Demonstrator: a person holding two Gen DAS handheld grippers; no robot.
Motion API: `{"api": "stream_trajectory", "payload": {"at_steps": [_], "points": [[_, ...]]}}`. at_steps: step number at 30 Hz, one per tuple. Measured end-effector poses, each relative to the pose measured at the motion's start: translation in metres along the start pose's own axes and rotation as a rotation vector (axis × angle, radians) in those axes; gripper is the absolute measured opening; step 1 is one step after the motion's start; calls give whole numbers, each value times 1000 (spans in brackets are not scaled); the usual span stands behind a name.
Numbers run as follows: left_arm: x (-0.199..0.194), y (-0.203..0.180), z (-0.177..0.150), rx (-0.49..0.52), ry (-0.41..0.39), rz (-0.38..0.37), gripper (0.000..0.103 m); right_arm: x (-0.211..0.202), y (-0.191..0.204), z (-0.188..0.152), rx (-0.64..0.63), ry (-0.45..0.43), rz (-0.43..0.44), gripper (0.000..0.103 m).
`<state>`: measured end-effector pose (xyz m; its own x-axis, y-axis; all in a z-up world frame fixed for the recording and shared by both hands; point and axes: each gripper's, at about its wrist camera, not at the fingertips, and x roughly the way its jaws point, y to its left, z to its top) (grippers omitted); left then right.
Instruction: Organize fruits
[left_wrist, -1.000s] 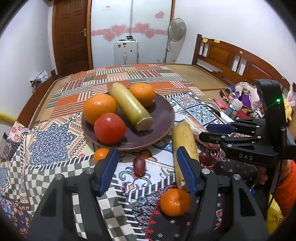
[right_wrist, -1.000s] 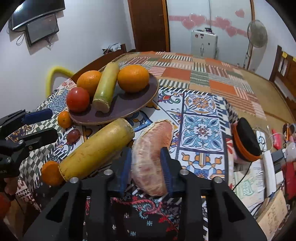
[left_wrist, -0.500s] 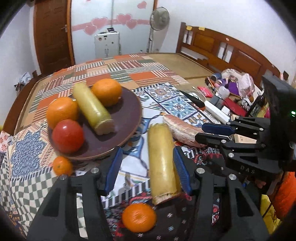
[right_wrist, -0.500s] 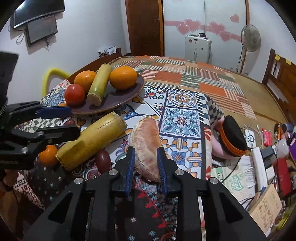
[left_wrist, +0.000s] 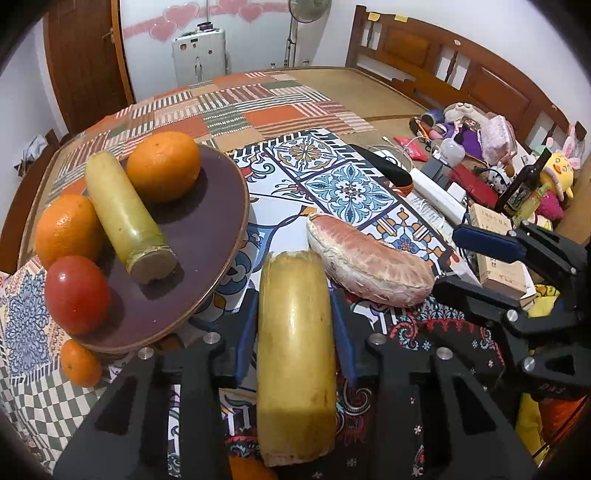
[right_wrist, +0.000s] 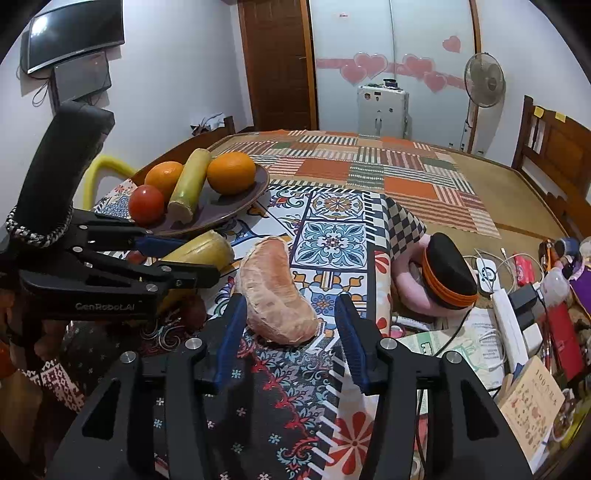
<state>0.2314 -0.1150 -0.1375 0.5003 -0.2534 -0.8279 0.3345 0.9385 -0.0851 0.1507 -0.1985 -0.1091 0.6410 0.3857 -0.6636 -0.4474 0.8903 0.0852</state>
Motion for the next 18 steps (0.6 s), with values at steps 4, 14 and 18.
{"api": "stream_trajectory", "payload": {"at_steps": [4, 14, 18], "points": [[-5, 7, -1, -30, -8, -19, 38, 5, 1, 0, -4, 7, 9, 51], [-51, 21, -8, -57, -134, -32, 38, 39, 14, 13, -54, 90, 23, 51], [-66, 31, -12, -71, -166, -46, 38, 50, 15, 16, -62, 136, 34, 51]]}}
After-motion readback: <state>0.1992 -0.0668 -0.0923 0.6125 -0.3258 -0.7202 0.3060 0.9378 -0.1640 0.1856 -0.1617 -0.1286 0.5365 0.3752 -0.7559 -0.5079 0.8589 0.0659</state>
